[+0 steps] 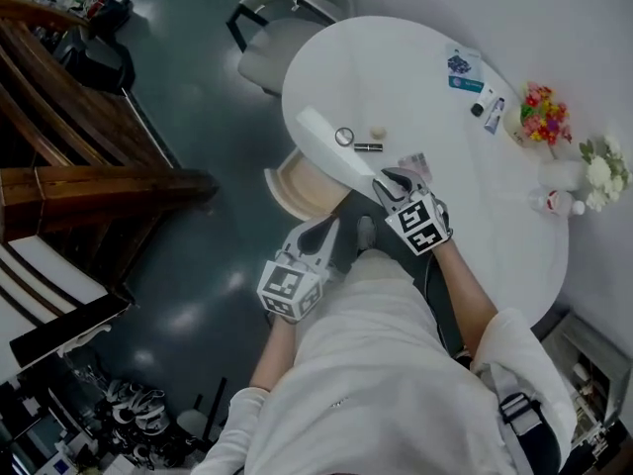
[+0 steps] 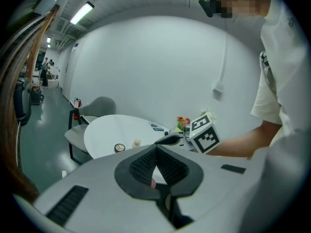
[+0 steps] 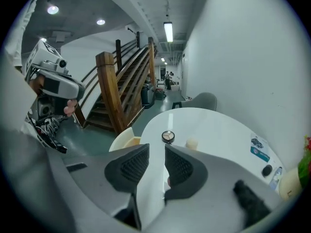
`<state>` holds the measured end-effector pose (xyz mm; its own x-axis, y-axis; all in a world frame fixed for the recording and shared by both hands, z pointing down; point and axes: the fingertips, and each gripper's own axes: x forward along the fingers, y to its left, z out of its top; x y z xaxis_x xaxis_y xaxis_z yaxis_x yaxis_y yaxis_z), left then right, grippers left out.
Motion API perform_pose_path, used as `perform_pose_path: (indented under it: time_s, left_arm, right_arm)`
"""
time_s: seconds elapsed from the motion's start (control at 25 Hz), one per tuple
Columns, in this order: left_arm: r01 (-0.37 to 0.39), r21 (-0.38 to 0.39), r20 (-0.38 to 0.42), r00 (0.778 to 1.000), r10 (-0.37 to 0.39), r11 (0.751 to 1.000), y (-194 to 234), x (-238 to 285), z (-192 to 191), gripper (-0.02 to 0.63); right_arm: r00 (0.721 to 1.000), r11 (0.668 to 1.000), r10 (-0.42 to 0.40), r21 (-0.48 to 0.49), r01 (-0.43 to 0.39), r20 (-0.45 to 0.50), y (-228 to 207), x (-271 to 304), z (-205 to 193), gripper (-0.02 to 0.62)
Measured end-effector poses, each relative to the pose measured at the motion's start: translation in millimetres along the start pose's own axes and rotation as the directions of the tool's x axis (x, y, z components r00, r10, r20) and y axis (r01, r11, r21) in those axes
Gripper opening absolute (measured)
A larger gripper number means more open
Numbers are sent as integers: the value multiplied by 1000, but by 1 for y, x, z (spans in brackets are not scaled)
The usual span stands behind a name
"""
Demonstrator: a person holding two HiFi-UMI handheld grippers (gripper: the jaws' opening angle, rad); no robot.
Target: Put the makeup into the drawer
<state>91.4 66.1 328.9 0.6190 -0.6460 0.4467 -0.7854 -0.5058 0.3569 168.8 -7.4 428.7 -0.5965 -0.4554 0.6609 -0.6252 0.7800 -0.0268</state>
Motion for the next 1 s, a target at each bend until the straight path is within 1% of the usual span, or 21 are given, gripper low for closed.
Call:
perform_pose_path:
  time_s: [0.08,0.2,0.4,0.56,0.8,1.0]
  left_arm:
    - [-14,-1,-10,1000,14,1000,3,0,-3,8]
    - [-32,5,-24,999,32,999,6,0,-7,8]
    - [-34,-36,-23,999,34,999,12,5,-15,8]
    - [-23,-48,-22,1000,22,999,16,11,-18,8]
    - [-20,-72,-31,999,18,997,21,14,-26,8]
    - [-35,-79,-36,999,32,996,28,11,-29,8]
  right_arm:
    - [1000,1000,21,-22,-22,-19,-5,16,-1,120]
    - [998,997,39,-57,-43,-57,-13,39,-5,135]
    - [992,993,41,-106,-54,-122,-27,71,-15,158]
    - [986,986,34,-155,-60,-165,-37,90,-21,178]
    - [976,977,32,-201,-76,-215,-44,109,-29,186]
    - [968,975,42,-202,-94,-248,-47,120,-36,186]
